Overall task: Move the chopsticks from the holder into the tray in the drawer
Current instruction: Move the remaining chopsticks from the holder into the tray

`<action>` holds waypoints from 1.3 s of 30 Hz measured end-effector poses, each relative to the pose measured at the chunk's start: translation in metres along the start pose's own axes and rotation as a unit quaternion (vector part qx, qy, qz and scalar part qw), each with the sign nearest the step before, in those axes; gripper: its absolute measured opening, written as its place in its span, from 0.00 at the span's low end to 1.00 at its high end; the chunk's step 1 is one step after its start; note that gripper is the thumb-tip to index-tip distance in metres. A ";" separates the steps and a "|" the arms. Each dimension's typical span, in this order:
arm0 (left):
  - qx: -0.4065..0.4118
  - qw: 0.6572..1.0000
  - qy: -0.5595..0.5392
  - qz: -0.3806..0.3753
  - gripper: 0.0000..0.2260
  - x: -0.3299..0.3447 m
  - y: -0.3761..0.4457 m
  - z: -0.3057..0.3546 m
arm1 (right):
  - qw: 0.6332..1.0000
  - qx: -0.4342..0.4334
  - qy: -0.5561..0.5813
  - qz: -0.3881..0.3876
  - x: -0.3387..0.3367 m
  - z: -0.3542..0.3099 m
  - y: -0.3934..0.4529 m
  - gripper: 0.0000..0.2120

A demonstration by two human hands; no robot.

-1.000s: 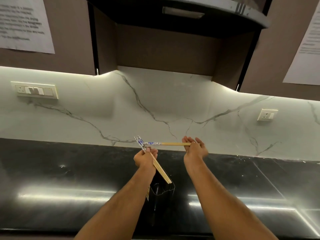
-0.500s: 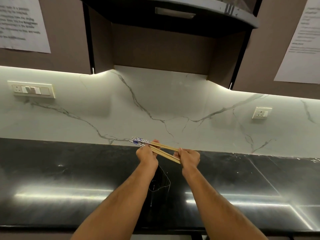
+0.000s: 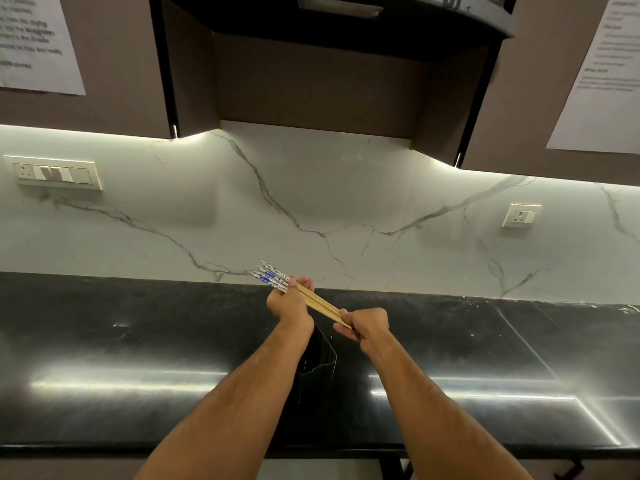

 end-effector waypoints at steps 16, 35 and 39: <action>0.059 0.989 0.120 -0.058 0.07 0.005 0.009 0.012 | 0.924 -0.164 -0.215 -0.270 0.034 0.011 -0.036 0.08; 0.048 0.958 0.208 -0.193 0.07 0.019 0.001 0.012 | 0.951 0.066 0.138 -0.268 0.041 0.047 -0.017 0.33; 0.058 0.953 0.206 -0.216 0.07 0.025 -0.009 0.009 | 0.894 0.205 0.336 -0.213 0.058 0.067 -0.021 0.45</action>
Point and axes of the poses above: each hand's wrist, its own y-axis towards the middle knuckle, its own x-axis out of the palm, z = x × y, the point moved 8 cm from there along y, towards the middle knuckle, and after that the axes turned 15 degrees about z, right-handed, at the moved point
